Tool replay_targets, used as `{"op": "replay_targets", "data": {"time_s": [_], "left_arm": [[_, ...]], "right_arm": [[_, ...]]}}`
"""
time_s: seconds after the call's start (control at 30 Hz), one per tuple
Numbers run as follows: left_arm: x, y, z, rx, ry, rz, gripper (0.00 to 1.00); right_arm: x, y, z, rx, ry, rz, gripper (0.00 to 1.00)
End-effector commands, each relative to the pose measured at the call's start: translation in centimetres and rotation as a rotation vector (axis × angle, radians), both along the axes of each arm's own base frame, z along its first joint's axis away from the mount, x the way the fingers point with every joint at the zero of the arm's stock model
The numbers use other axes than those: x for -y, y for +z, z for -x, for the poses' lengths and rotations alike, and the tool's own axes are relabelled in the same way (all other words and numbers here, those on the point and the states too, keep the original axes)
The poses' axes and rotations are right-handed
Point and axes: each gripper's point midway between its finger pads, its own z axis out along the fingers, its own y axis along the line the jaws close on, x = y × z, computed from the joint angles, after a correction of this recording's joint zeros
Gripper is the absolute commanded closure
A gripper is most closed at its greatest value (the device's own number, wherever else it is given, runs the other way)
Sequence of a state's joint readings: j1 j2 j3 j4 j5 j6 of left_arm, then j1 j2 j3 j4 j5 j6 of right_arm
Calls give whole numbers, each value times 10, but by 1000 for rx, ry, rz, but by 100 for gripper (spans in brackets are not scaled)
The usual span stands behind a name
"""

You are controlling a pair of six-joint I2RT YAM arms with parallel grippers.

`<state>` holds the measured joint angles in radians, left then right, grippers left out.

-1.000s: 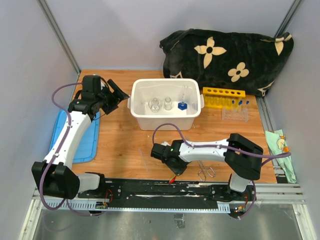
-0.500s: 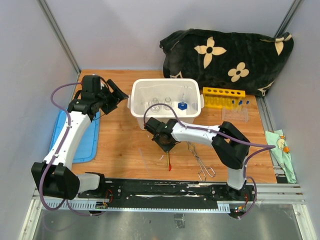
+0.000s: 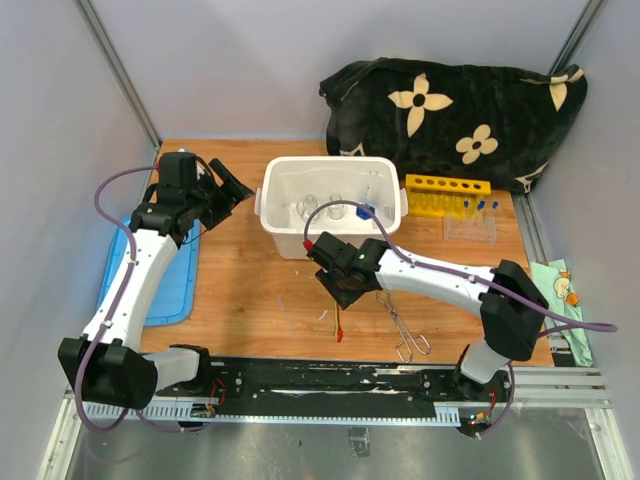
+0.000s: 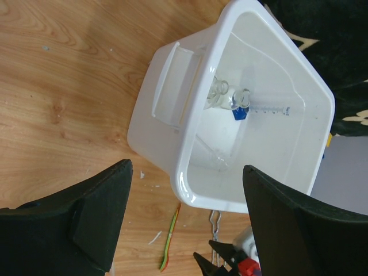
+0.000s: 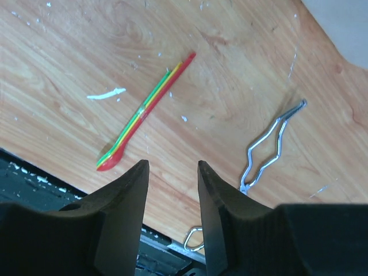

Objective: Organize the chemistry lab equipment
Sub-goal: Pick up the chemistry item at the center of the board.

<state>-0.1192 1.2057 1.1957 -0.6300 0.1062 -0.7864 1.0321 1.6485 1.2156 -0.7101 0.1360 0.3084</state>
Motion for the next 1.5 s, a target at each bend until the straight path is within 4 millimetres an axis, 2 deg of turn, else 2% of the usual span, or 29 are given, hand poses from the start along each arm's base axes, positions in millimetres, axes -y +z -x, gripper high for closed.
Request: {"op": "replay_targets", "data": {"time_s": [0.0,0.13,0.4,0.47,0.7,1.03,1.3,1.37,1.47], "left_arm": [[-3,2,4,17,6,2,18],[-3,1,5,16,4,4,18],[-15,26,3,63,55,-43,18],[-15,28,2,68,57,-41,18],[-13,26,4,61,57,-22,18],[-18,30,7,72,81,-34,18],[-20,28,10,72,90,-40,18],[-22,29,10,75,96,-42,18],[-23,28,11,75,100,-48,18]], "right_arm": [[13,-2,18,-12,-36,22,59],[10,-16,30,-34,-21,38,58],[5,-49,51,-61,7,40,58],[2,-48,51,-52,13,35,58],[-13,-22,38,13,14,3,58],[-28,-48,42,-40,30,4,58],[-20,-80,57,-118,58,51,63],[-14,-84,63,-130,64,62,66],[-3,-87,72,-149,69,75,77]]}}
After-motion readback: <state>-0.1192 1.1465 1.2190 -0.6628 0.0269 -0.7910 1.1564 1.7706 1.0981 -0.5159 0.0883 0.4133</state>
